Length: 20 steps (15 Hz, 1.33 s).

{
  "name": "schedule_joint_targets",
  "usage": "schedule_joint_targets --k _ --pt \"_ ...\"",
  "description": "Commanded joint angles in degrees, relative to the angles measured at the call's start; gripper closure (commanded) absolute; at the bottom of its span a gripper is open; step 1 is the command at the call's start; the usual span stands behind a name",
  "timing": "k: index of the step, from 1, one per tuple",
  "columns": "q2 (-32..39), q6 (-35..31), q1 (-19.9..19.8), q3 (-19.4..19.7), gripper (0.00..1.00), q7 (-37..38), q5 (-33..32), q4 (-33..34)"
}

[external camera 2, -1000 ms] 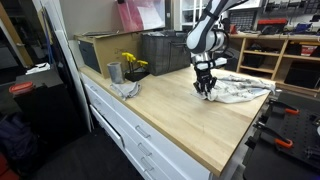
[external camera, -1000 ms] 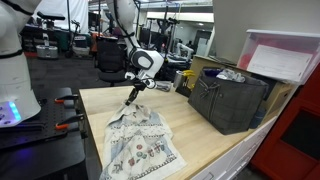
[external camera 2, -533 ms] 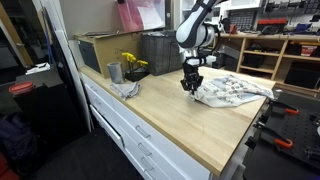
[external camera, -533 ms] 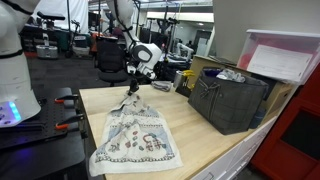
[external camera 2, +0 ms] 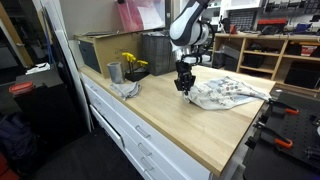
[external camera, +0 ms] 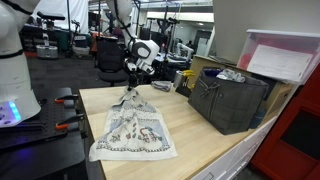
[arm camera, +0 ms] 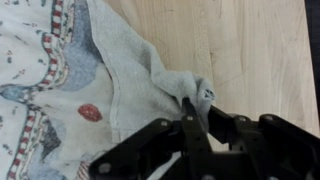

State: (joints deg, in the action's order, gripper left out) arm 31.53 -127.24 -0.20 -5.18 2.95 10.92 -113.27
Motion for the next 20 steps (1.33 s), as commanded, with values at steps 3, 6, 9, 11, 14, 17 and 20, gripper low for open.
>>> schedule_joint_targets --k 3,6,9,11,14,17,20 --pt "-2.1 2.4 0.1 0.0 0.63 -4.3 -0.5 -0.1" --pt "-4.1 0.8 0.1 1.8 0.49 -5.3 -3.8 -2.3" --pt "-7.3 -1.3 -1.4 4.9 0.27 -5.9 -7.8 -5.0" --pt "-8.4 -1.8 -3.3 8.2 0.12 -5.6 -10.2 -6.0" --pt "-7.7 -2.6 -7.6 12.4 0.00 -6.3 -11.0 -5.8" --pt "-4.8 -2.6 -12.6 15.4 0.00 -8.2 -10.2 -3.3" --pt "-1.7 -2.8 -16.7 16.5 0.26 -8.9 -9.2 -1.1"
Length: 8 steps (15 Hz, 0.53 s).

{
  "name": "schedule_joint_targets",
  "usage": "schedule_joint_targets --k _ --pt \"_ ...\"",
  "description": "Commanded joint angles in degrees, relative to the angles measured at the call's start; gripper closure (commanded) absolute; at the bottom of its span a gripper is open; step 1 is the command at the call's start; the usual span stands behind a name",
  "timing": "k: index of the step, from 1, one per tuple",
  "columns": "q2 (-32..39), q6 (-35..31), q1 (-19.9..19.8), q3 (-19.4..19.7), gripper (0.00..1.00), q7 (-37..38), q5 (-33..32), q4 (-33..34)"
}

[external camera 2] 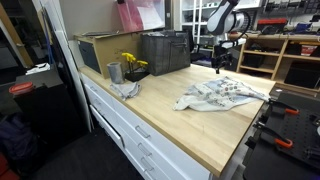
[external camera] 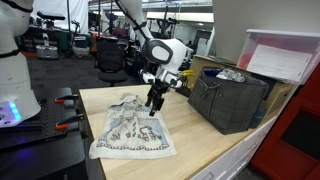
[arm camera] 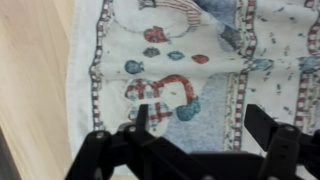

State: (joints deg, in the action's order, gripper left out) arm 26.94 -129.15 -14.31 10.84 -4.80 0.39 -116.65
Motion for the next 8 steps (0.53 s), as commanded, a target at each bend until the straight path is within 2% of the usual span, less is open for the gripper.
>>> schedule_joint_targets --k 1,3,8 --pt "4.1 -1.2 -3.8 0.4 0.32 -1.9 1.9 3.1" --pt "6.2 -1.5 -5.3 0.1 0.49 -2.1 2.5 4.8" --pt "12.0 -4.5 -6.4 -0.3 0.86 -2.4 1.8 9.0"
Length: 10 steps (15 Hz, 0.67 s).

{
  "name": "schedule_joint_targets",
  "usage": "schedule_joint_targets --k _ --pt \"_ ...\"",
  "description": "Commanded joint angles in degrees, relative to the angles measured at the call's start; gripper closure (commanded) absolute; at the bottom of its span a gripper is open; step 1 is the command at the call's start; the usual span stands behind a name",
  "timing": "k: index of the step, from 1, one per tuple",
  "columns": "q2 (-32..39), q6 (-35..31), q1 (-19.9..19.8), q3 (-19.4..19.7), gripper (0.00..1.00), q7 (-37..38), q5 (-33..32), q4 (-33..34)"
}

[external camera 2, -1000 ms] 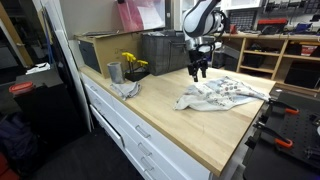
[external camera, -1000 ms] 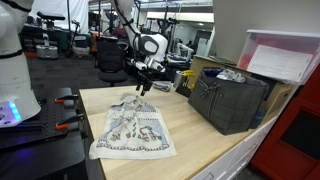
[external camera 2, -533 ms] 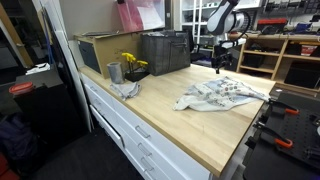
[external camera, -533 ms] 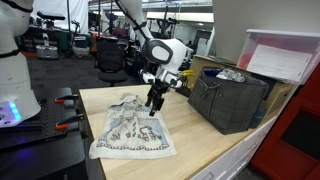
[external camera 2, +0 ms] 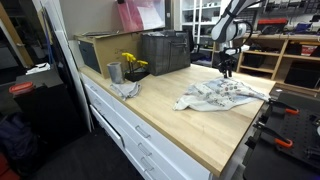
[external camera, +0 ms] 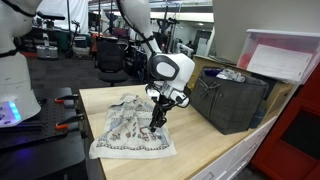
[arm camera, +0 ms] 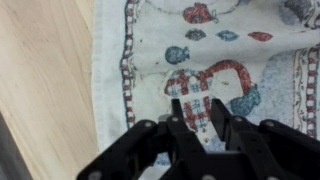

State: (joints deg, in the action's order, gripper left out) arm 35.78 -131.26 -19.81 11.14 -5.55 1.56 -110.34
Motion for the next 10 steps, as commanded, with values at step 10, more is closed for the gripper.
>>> schedule_joint_targets --k 10 --pt "12.3 -9.1 -1.5 0.1 1.00 -0.6 -0.3 9.7"
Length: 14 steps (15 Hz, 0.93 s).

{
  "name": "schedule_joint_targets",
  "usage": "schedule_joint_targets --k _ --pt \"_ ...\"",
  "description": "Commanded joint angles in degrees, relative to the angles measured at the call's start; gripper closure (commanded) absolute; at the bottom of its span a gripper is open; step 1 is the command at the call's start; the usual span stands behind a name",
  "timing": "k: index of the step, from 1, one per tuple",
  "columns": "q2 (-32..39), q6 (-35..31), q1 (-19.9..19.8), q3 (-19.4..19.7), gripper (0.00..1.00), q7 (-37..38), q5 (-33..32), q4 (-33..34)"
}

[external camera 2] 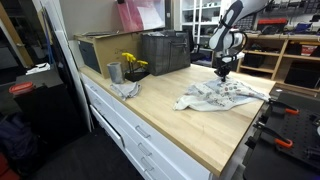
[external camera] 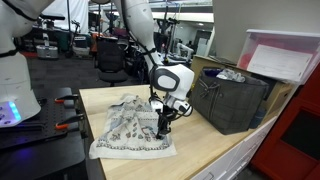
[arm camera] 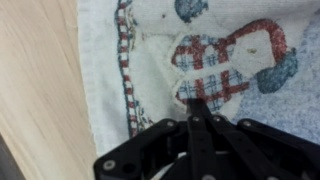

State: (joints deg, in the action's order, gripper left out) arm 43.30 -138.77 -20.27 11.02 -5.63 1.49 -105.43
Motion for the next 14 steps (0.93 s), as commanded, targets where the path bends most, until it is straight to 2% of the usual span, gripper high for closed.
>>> schedule_joint_targets --k 1,5,11,13,14 --pt "5.3 -1.6 -1.1 0.4 1.00 -0.6 -0.5 5.9" --pt "8.7 -1.4 -1.1 1.2 1.00 -0.6 -2.0 12.1" --pt "13.8 -0.8 -0.1 4.0 1.00 -0.1 -7.8 20.7" --pt "14.2 0.1 -0.1 4.3 1.00 0.3 -8.9 21.6" --pt "12.9 -0.4 0.0 4.2 1.00 -0.1 -9.2 20.0"
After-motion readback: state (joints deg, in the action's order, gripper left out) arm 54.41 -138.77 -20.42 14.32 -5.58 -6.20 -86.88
